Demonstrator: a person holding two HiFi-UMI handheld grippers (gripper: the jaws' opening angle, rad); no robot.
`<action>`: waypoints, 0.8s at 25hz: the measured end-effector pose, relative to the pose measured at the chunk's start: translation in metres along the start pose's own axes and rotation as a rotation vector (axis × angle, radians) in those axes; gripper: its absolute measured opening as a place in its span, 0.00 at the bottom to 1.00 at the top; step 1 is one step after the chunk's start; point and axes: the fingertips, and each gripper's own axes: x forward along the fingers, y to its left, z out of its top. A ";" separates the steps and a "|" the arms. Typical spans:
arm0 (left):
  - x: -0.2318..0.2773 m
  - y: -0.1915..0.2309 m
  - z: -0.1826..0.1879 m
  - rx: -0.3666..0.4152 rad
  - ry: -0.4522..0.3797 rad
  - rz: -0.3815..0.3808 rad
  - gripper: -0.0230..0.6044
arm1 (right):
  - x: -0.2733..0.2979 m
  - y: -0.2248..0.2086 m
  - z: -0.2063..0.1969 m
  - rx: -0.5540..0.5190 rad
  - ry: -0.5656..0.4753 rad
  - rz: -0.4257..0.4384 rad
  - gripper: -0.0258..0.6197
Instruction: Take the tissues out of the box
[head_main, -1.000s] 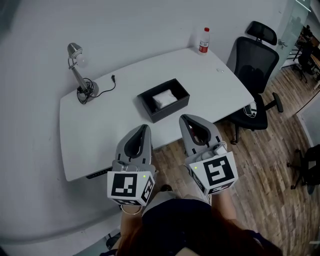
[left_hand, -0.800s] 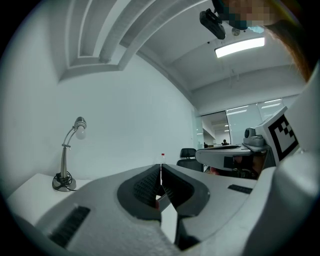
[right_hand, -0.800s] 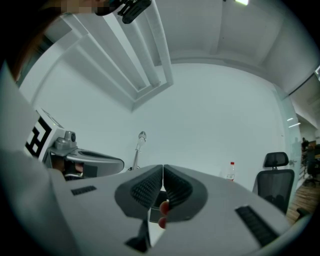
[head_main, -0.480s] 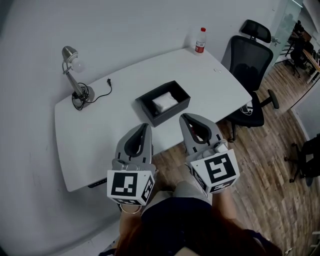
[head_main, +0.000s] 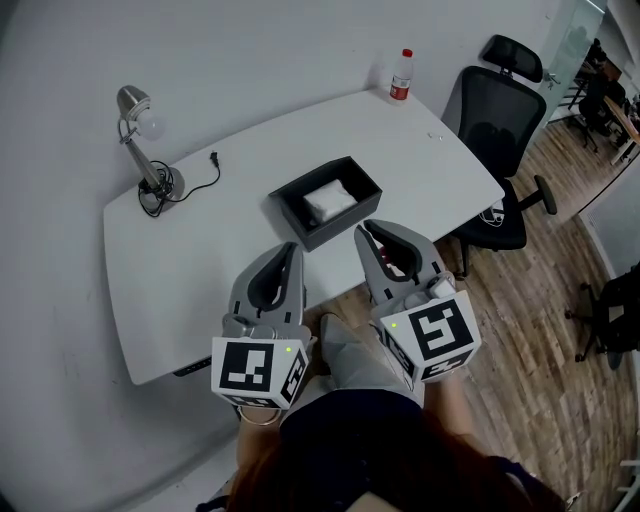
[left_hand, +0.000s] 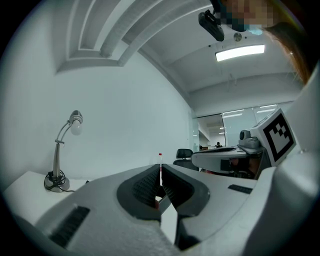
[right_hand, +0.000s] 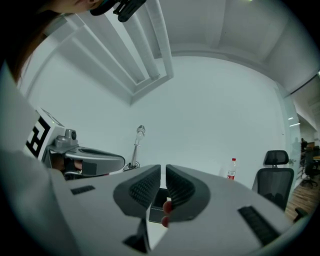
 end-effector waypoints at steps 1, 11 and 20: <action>0.001 0.001 0.000 0.000 0.000 -0.001 0.08 | 0.002 -0.001 -0.001 -0.001 0.001 0.001 0.11; 0.024 0.009 -0.003 0.006 0.007 -0.023 0.08 | 0.022 -0.016 -0.009 0.000 0.015 -0.015 0.13; 0.045 0.031 -0.006 0.010 0.017 -0.029 0.08 | 0.051 -0.021 -0.019 0.004 0.046 -0.011 0.14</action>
